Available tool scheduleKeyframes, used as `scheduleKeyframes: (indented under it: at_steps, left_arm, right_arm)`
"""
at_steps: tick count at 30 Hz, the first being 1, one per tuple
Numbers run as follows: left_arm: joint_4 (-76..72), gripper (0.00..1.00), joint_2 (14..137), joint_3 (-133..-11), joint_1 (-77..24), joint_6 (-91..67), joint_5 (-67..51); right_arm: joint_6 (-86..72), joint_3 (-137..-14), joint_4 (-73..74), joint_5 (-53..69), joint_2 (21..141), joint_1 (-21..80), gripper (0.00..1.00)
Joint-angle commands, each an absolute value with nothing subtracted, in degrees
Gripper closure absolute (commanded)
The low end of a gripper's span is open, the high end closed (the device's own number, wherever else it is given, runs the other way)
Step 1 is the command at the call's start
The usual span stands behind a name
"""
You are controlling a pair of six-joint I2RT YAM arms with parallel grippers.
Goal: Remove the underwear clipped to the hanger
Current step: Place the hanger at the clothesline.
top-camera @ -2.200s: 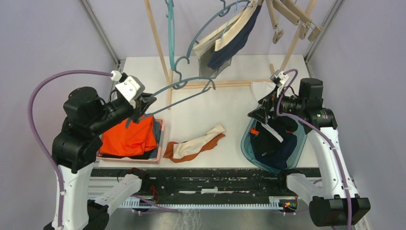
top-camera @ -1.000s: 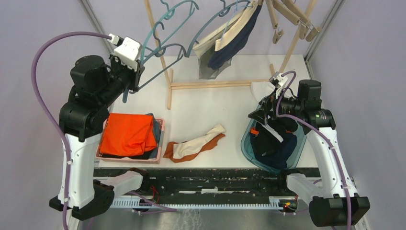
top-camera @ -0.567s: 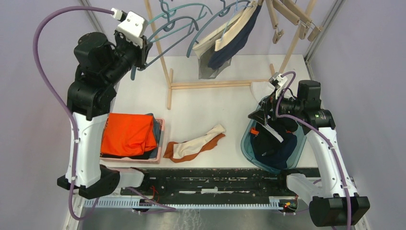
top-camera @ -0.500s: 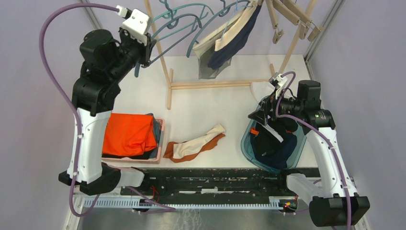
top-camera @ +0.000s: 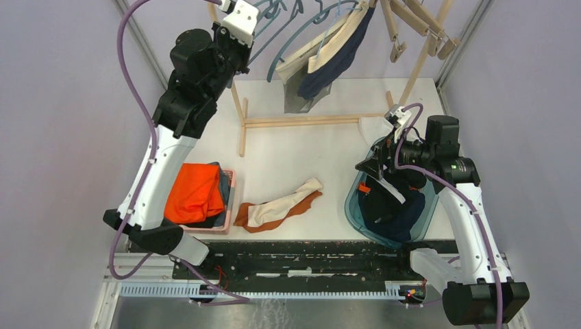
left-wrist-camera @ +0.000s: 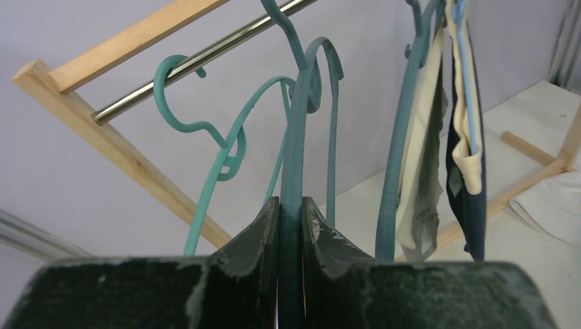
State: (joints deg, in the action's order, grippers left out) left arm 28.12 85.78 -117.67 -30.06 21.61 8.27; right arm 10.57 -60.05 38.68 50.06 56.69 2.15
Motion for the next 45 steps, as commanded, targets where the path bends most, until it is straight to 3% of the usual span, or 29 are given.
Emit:
scheduleKeyframes:
  at_steps: [1, 11, 22, 45]
  left_arm:
    - [19.4, 0.97, 87.5, -117.8, -30.2, 25.4, 14.3]
    - [12.5, 0.97, 87.7, -111.6, -30.2, 26.0, 16.5]
    - [2.0, 0.97, 79.5, -96.8, -30.2, 27.5, 15.4]
    - [-5.2, 0.97, 81.7, -96.1, -29.8, 31.2, 17.1]
  right_arm:
    - [11.6, -59.5, 38.0, 50.2, 55.7, 2.5, 0.0]
    - [12.0, -59.5, 38.2, 50.6, 55.9, 2.5, 0.0]
    - [12.6, -59.6, 38.7, 50.7, 56.4, 2.5, 0.0]
    - [13.2, -59.5, 39.2, 50.8, 56.2, 2.6, 0.0]
